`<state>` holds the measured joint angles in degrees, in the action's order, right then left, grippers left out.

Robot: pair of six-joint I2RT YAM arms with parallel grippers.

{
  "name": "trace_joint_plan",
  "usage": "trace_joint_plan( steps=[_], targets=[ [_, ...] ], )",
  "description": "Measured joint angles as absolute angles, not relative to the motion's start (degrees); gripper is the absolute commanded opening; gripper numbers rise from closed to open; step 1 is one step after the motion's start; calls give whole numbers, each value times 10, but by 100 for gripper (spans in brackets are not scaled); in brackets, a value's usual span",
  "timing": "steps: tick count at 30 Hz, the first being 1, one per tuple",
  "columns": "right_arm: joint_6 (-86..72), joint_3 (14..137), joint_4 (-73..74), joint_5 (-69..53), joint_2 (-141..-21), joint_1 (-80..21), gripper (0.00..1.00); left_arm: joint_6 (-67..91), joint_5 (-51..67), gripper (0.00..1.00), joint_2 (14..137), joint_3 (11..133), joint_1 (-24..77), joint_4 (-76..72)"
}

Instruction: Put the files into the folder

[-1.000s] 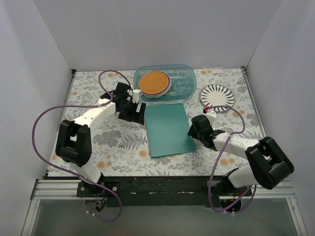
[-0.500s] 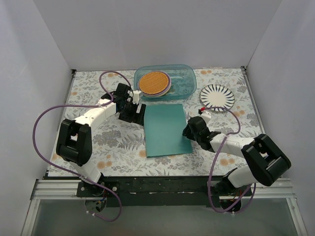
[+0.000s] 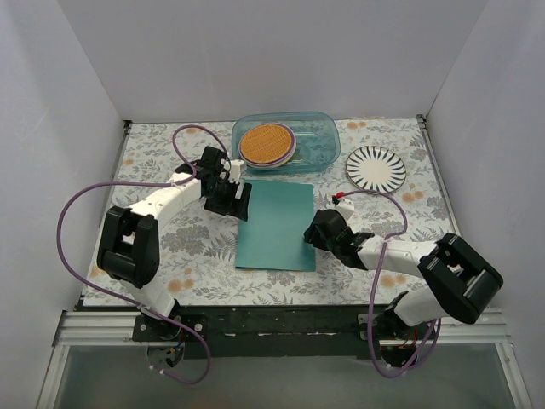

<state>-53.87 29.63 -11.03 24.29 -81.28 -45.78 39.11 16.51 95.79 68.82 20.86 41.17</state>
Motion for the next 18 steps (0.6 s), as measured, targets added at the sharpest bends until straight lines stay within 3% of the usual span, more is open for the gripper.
trace_joint_plan(
  steps=[1, 2, 3, 18],
  targets=[
    [-538, 298, -102, 243, -809, -458, 59, 390, 164, 84, 958, 688, 209, 413],
    [-536, 302, -85, 244, -804, -458, 91, 389, 162, 87, 957, 688, 209, 416],
    [-533, 306, -66, 244, -797, -458, 99, 388, 158, 98, 955, 688, 209, 420],
    [-300, 474, 183, 181, -607, -471, 98, 374, 81, 98, 771, 720, 205, 478]
  ],
)
